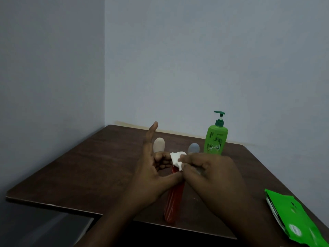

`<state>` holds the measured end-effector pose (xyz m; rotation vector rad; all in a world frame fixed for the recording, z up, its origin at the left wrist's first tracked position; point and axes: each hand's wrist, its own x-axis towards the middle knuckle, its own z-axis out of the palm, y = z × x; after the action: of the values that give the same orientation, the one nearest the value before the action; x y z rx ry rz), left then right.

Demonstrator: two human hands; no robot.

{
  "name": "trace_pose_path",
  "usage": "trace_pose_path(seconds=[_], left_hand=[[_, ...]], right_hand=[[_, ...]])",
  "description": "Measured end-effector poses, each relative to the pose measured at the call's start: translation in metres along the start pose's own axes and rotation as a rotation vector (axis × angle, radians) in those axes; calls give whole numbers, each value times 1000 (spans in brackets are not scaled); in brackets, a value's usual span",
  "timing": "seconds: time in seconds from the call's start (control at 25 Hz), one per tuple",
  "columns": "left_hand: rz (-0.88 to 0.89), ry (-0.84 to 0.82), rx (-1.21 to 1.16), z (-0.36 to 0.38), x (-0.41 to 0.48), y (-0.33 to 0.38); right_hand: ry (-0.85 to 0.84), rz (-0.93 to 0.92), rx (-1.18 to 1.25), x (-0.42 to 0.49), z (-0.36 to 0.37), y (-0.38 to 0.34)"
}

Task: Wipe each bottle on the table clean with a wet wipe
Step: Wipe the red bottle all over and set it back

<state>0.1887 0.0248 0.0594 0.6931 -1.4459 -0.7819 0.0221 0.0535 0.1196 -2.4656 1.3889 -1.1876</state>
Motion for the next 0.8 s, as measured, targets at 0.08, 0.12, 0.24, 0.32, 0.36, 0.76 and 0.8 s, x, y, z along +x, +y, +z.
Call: trace_pose_path(seconds=[0.08,0.12,0.24,0.32,0.36,0.76,0.8], left_hand=[[13,-14,4,3,2,-2],[12,-14,-1,4,2,-3],[-3,14,-28,3,2,-8],[-21,33,-36,2,2,-10],[-25,43,0,2,2,-10],[-246,239,357,13,29,-4],[-314,277,265,9,29,-8]], right_hand=[[-11,53,24,17,5,2],[-19,69,55,23,8,2],[2,69,112,18,12,2],[11,74,154,-1,5,5],[31,86,178,-8,1,8],[443,584,845,-29,31,94],[425,541,747,-33,33,95]])
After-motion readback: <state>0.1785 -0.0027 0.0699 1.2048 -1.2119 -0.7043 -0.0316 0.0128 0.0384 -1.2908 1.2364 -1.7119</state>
